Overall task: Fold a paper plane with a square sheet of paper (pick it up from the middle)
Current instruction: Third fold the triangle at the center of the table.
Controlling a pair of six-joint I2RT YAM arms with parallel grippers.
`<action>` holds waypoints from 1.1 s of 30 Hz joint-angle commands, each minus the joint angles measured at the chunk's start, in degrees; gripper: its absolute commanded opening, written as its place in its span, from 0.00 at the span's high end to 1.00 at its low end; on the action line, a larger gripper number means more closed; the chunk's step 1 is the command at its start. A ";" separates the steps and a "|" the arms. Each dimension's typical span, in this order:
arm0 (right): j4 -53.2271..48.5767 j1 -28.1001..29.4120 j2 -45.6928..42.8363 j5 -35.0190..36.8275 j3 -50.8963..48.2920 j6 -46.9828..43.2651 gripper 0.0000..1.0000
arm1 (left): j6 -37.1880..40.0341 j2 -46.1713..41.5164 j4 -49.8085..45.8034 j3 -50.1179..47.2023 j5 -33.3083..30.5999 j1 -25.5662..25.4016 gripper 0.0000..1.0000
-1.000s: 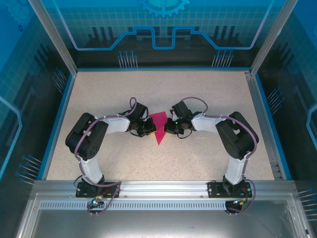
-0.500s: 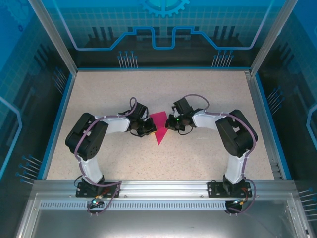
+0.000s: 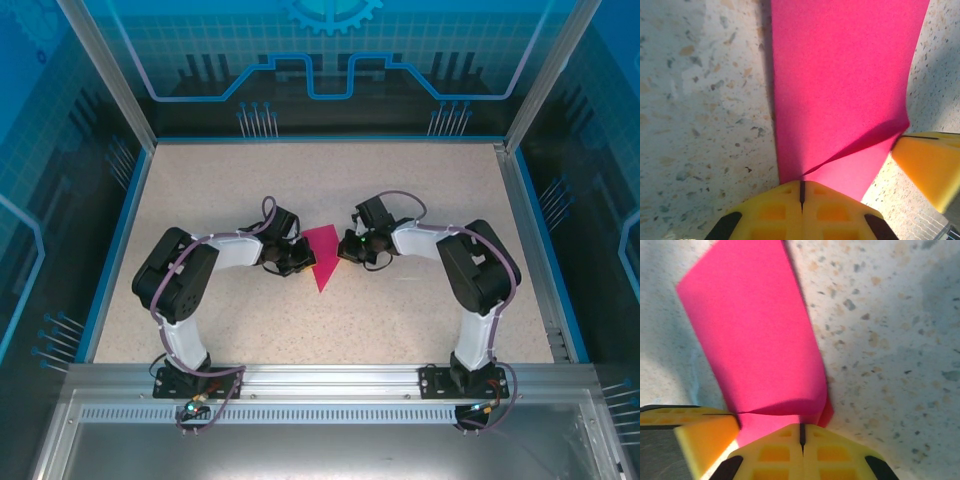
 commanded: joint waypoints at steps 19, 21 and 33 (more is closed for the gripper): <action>-3.98 -1.01 2.73 5.80 1.76 1.01 1.00 | 1.57 1.27 -6.85 -0.77 -3.93 -0.30 0.94; -4.34 -1.57 1.38 7.24 0.89 1.41 1.00 | 1.65 1.22 -6.80 -0.76 -3.93 -0.32 0.94; 3.25 -1.39 -11.71 3.54 -4.77 -5.03 1.00 | 8.10 -0.31 -6.48 0.83 -3.99 -0.26 0.94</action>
